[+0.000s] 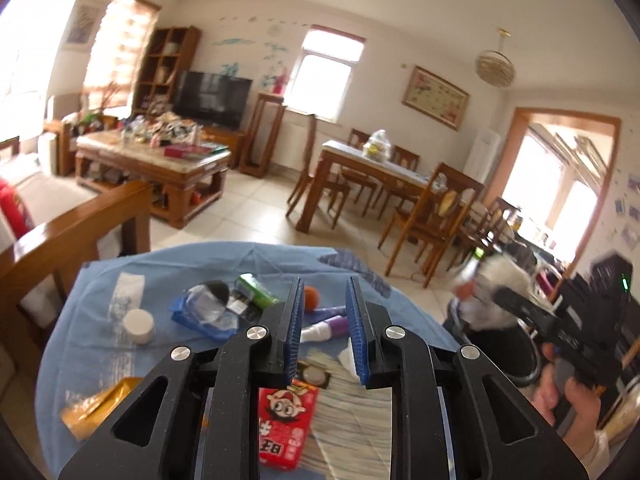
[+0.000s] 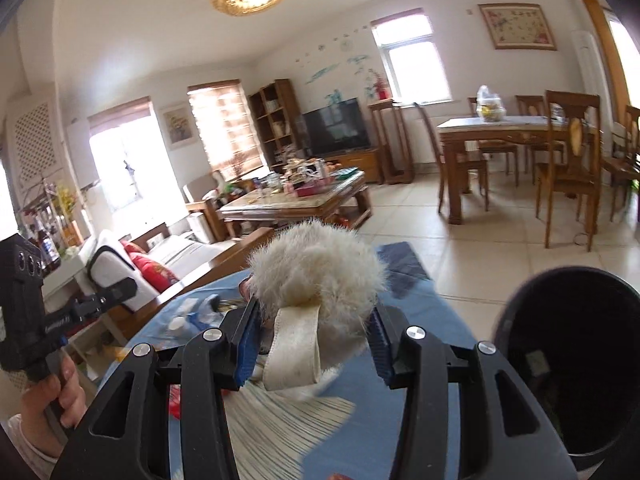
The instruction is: Collect trash
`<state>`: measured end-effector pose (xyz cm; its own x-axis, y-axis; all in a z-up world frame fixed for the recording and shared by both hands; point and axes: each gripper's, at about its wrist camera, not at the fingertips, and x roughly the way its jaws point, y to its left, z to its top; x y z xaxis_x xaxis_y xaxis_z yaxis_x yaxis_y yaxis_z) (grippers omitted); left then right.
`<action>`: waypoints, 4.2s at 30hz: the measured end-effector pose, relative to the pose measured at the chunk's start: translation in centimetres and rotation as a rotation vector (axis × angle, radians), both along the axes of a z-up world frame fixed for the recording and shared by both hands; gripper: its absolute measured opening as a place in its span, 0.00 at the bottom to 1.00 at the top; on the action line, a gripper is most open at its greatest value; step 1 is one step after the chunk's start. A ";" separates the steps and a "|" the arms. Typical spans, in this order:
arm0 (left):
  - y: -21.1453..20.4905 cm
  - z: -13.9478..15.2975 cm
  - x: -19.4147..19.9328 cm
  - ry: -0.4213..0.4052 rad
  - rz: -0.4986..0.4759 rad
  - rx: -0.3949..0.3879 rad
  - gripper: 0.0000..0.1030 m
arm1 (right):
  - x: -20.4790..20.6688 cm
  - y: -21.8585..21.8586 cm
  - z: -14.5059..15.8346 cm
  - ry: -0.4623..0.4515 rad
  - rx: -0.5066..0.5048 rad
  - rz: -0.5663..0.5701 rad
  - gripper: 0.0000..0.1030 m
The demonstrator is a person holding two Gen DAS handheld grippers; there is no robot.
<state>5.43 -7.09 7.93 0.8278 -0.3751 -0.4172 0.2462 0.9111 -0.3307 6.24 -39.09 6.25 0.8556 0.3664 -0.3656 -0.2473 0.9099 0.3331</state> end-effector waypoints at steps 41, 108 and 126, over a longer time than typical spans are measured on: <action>4.1 -4.6 -0.3 0.134 -0.303 0.238 0.39 | -0.5 1.5 -3.8 0.066 0.058 0.075 0.45; -29.6 -6.0 5.8 0.061 -0.466 0.251 0.76 | -3.1 -18.9 -6.2 0.107 0.096 -0.484 0.77; -3.5 -9.3 2.6 0.258 -0.096 0.381 0.76 | 4.2 2.0 -5.7 0.224 -0.044 0.002 0.82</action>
<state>7.98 -10.54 -1.36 0.6482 -0.2252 -0.7274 0.2893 0.9565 -0.0383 10.46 -37.04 0.57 0.7506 0.3475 -0.5620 -0.1735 0.9244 0.3397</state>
